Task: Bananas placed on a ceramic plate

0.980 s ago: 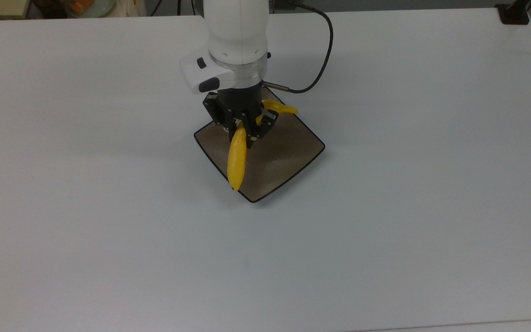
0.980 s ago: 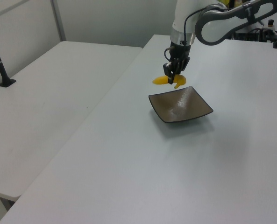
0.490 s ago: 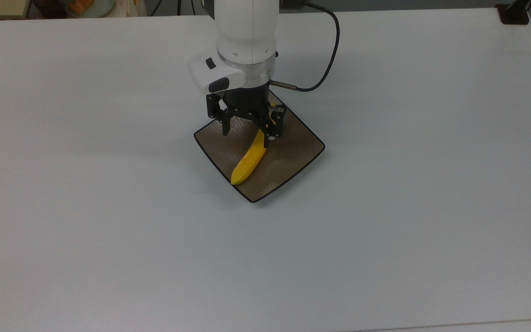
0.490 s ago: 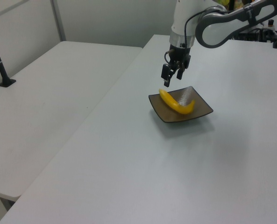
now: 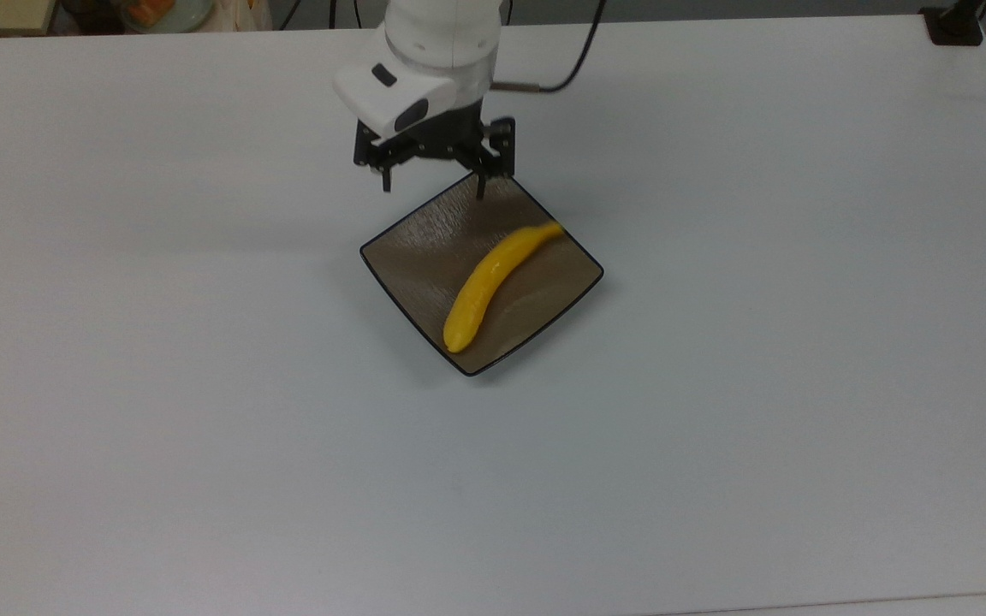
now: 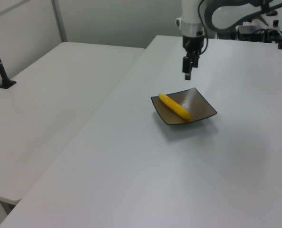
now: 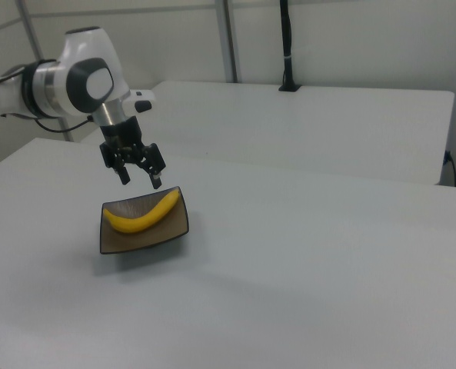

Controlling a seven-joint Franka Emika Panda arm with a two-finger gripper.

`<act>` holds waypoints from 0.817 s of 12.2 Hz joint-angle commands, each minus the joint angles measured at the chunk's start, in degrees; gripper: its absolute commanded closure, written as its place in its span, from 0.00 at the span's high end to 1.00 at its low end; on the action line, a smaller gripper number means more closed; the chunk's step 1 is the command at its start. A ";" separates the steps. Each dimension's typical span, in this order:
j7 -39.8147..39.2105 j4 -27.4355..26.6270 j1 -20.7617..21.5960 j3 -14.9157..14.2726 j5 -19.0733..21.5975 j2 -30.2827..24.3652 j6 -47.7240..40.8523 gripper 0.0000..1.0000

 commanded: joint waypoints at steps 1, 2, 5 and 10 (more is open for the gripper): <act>-12.43 -2.92 0.79 -3.54 0.85 -7.25 -8.49 1.00; -13.77 -3.89 0.80 -3.73 0.85 -9.01 -9.65 1.00; -12.90 -7.84 0.71 -6.09 8.62 -14.10 -8.35 1.00; -12.90 -11.37 0.80 -8.03 11.31 -17.03 -6.23 1.00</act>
